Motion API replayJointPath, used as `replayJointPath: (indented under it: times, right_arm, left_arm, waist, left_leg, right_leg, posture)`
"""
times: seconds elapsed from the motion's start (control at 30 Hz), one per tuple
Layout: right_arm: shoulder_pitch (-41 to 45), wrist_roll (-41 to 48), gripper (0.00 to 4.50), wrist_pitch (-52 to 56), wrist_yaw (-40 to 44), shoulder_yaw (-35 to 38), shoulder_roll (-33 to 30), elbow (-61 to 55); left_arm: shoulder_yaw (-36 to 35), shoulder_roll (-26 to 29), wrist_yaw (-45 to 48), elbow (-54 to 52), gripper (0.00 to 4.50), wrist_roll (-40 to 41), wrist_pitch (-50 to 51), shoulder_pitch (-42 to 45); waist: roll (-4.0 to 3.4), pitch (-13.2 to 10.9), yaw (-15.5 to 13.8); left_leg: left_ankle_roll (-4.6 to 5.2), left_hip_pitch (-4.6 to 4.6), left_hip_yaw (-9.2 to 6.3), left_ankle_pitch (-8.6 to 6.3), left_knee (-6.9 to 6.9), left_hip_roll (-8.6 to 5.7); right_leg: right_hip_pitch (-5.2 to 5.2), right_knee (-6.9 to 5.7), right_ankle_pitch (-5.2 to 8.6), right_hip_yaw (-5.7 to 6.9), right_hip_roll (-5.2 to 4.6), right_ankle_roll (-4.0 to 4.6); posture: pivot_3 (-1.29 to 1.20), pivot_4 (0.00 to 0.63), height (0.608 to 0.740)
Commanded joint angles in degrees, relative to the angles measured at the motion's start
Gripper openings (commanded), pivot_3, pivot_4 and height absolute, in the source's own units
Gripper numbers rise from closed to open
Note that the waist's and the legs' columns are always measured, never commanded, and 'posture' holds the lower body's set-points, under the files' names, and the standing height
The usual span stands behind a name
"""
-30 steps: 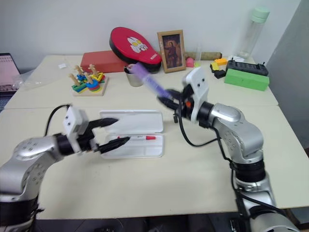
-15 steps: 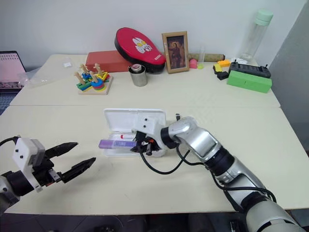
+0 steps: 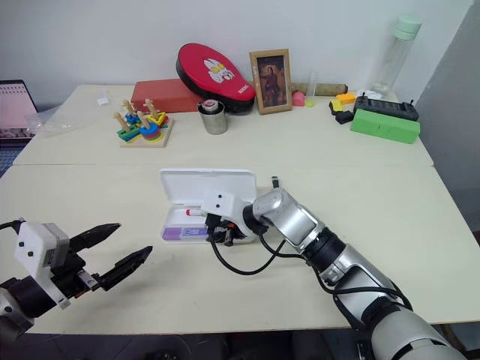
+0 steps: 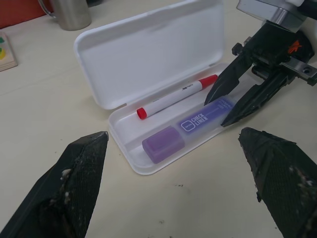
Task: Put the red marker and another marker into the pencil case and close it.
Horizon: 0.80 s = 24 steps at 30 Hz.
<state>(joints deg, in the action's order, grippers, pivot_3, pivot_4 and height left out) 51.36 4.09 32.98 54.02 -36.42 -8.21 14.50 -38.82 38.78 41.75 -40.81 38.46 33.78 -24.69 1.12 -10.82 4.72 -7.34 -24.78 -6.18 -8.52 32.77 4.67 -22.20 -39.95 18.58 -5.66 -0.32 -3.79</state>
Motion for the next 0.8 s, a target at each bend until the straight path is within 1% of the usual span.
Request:
replayJointPath:
  times: [0.03, 0.17, 0.23, 0.27, 0.43, 0.47, 0.53, 0.63, 0.67, 0.7, 0.8]
  right_arm:
    - [1.86, -1.11, 1.07, -1.6, 0.6, 1.43, 0.81, 0.58]
    - [2.01, -1.63, 1.07, -1.74, 0.34, 2.22, 1.22, 1.25]
    - [2.15, -1.61, 1.77, -1.78, 0.16, 2.69, 1.37, 1.36]
    - [2.22, -1.57, 1.93, -1.78, 0.24, 2.96, 1.4, 1.33]
    - [2.54, -0.71, 3.16, -1.67, 0.58, 4.9, 1.43, 0.55]
    - [2.58, -0.1, 3.3, -1.51, 0.89, 5.71, 1.34, -0.15]
    - [2.54, 0.81, 3.74, -1.29, 1.44, 6.9, 1.23, -1.34]
    - [0.76, 12.38, 4.43, -0.41, 7.61, 15.97, -0.15, -12.28]
    - [0.28, 15.25, 4.43, 0.13, 9.01, 18.02, -0.61, -14.86]
    - [0.68, 18.23, 4.43, 2.41, 8.52, 21.31, -0.91, -16.36]
    - [4.32, 20.42, 4.43, 6.31, 0.09, 31.32, -2.33, -13.49]
  left_arm:
    - [-0.45, 0.23, -0.88, -1.49, 4.5, 0.98, -0.23, 0.11]
    - [0.09, 0.67, -0.98, -1.01, 4.5, 1.13, -0.35, 0.92]
    - [0.25, 0.91, -1.01, -0.74, 4.5, 1.17, -0.33, 1.37]
    - [0.36, 1.01, -0.99, -0.58, 4.5, 1.11, -0.35, 1.56]
    - [1.46, 1.38, -0.91, -0.24, 4.5, 1.16, -0.28, 2.83]
    - [1.96, 1.53, -0.9, -0.24, 4.5, 1.13, -0.23, 3.29]
    - [2.59, 1.7, -0.88, -0.31, 4.5, 1.13, -0.15, 3.85]
    - [6.65, 2.24, -2.05, -1.12, 4.5, 2.14, 0.38, 8.27]
    - [7.6, 2.29, -2.3, -1.27, 4.5, 2.38, 0.56, 9.37]
    - [9.09, 2.2, -2.87, -1.29, 4.5, 2.72, 0.83, 11.47]
    - [15.97, 0.94, -5.71, 0.45, 4.5, 1.96, 0.91, 21.22]
  waist:
    - [0.0, 0.0, 0.0]
    - [0.0, 0.0, 0.0]
    - [0.0, 0.0, 0.0]
    - [0.0, 0.0, 0.0]
    - [0.0, 0.0, 0.0]
    - [0.0, 0.0, 0.0]
    - [0.0, 0.0, -0.02]
    - [-0.02, -0.08, -0.43]
    - [-0.01, -0.08, -0.46]
    - [-0.02, -0.08, -0.65]
    - [0.02, -0.05, -0.99]
  left_leg:
    - [0.0, 0.0, 0.0, 0.0, 0.0, 0.0]
    - [0.0, 0.0, 0.0, 0.0, 0.0, 0.0]
    - [0.0, 0.0, 0.0, 0.0, 0.0, 0.0]
    - [0.0, 0.0, 0.0, 0.0, 0.0, 0.0]
    - [0.0, 0.0, 0.0, 0.0, 0.0, 0.0]
    - [0.0, 0.0, 0.0, 0.0, 0.0, 0.0]
    - [0.0, 0.0, 0.0, 0.0, 0.0, 0.0]
    - [0.0, 0.0, 0.0, 0.0, 0.0, -0.01]
    - [-0.01, -0.06, -0.04, 0.0, 0.01, -0.02]
    - [-0.01, -0.05, -0.03, 0.0, 0.01, -0.02]
    - [-0.01, 0.0, -0.06, 0.0, 0.02, -0.02]
  right_leg:
    - [0.0, 0.0, 0.0, 0.0, 0.0, 0.0]
    - [0.0, 0.0, 0.01, 0.0, 0.0, -0.01]
    - [-0.01, 0.0, 0.01, 0.0, 0.0, -0.01]
    - [0.0, 0.0, 0.01, 0.0, 0.0, -0.01]
    - [0.0, 0.0, 0.0, 0.0, 0.0, 0.0]
    - [0.0, 0.0, 0.0, 0.0, 0.0, 0.0]
    - [0.0, 0.0, 0.0, 0.0, 0.0, 0.0]
    - [0.01, 0.0, 0.0, 0.01, 0.0, 0.0]
    - [-0.01, 0.0, 0.0, 0.03, 0.0, -0.01]
    - [0.02, 0.0, -0.01, 0.02, 0.0, -0.01]
    - [0.11, -0.03, -0.01, 0.05, 0.0, -0.02]
  posture:
    - [0.0, 0.15, 0.74]
    - [0.0, 0.15, 0.74]
    - [0.0, 0.15, 0.74]
    - [0.0, 0.15, 0.74]
    - [0.0, 0.15, 0.74]
    - [0.0, 0.15, 0.74]
    - [0.0, 0.15, 0.74]
    - [0.0, 0.15, 0.74]
    - [0.0, 0.15, 0.74]
    - [0.0, 0.15, 0.74]
    - [0.0, 0.15, 0.74]
